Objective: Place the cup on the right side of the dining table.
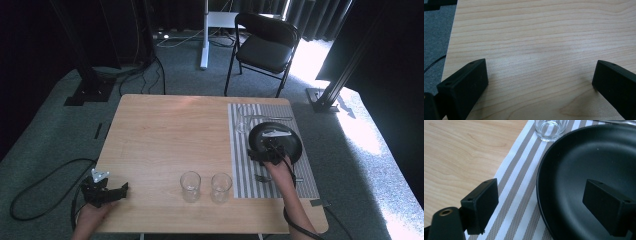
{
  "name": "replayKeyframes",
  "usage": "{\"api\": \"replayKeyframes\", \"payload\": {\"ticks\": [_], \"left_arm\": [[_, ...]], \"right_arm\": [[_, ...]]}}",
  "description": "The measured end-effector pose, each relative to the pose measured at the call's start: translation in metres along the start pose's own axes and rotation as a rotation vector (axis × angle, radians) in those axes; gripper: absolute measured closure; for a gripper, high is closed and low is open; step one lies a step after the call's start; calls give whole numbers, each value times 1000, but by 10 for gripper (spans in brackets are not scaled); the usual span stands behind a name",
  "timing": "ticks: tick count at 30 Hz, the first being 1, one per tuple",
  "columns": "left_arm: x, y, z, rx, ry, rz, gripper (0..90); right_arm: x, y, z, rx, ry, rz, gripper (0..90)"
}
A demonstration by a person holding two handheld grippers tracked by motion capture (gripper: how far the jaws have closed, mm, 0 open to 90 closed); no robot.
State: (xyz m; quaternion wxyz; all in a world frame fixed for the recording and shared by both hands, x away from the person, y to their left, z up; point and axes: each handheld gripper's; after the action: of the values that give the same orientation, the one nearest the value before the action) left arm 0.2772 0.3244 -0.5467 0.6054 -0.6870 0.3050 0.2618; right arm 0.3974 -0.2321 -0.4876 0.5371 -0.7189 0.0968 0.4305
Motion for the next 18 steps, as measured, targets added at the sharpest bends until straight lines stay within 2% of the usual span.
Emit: {"api": "replayKeyframes", "payload": {"ticks": [9,14,18], "left_arm": [[0,0,0,0,0,0,6],[0,0,0,0,0,0,6],[0,0,0,0,0,0,6]], "right_arm": [[-6,24,-1,15,7,5,127],[-11,36,-2,30,36,-17,131],[-16,46,-3,44,35,-26,131]]}}
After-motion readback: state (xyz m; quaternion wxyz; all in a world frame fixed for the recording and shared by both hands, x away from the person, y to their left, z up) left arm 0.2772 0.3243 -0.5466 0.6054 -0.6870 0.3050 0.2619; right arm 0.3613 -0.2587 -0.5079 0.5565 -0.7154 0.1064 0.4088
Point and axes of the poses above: each handheld gripper's, and its own axes: x roughly forward along the jaws, y roughly out of its underside, z roughly to its left, and after that the axes turned 12 degrees about -x, right-handed
